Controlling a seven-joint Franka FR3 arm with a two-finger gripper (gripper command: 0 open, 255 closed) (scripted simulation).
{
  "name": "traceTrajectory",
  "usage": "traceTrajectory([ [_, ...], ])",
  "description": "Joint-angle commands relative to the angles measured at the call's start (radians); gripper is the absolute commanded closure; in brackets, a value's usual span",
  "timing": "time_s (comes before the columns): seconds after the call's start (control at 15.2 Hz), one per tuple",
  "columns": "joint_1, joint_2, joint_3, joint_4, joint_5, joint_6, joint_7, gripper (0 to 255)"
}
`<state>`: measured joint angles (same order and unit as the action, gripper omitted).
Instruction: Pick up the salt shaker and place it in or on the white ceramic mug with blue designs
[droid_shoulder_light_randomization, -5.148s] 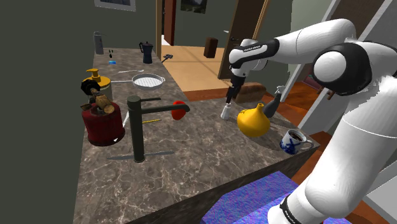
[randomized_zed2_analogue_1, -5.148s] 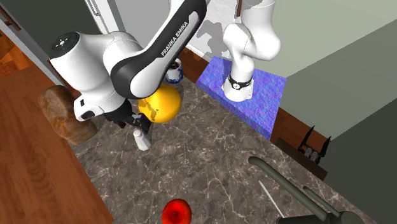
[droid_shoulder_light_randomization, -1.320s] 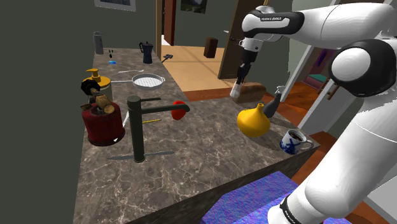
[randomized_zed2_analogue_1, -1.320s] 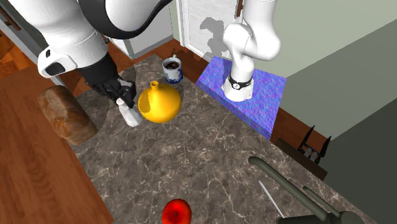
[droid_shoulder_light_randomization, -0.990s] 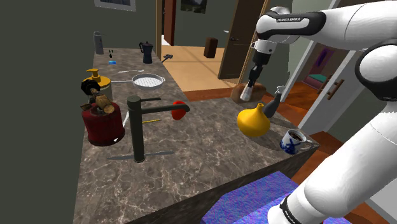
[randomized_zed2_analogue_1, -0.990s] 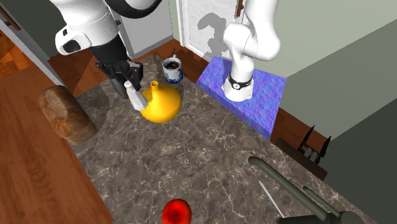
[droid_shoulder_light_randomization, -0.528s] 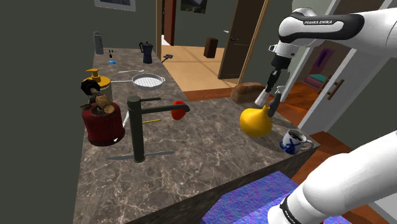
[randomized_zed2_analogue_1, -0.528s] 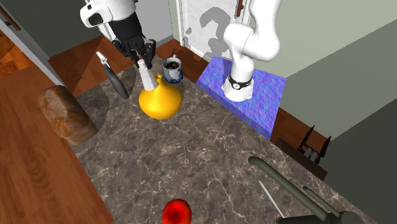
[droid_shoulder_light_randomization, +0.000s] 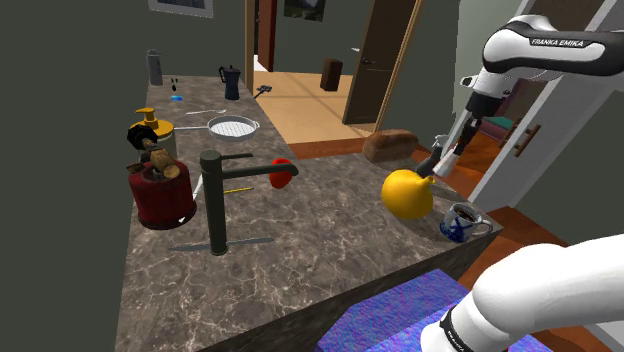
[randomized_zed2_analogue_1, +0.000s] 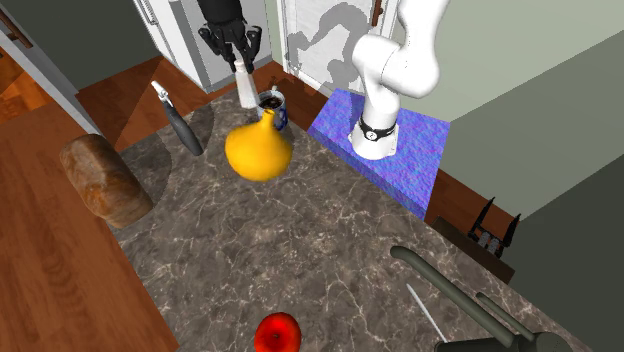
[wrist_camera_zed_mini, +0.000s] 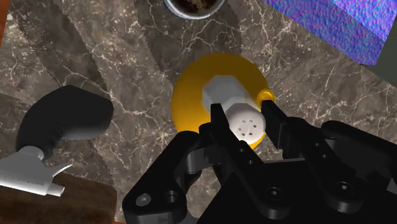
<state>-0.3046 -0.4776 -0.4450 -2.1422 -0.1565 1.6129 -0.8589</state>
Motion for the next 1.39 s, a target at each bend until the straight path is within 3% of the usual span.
traceTrajectory([
  [0.0, -0.023, -0.048, -0.016, -0.025, -0.028, -0.019, -0.029, 255],
  [0.53, -0.118, -0.199, -0.097, -0.063, -0.144, -0.109, -0.169, 255],
  [1.32, -0.133, -0.215, -0.137, -0.228, -0.179, 0.043, -0.16, 255],
])
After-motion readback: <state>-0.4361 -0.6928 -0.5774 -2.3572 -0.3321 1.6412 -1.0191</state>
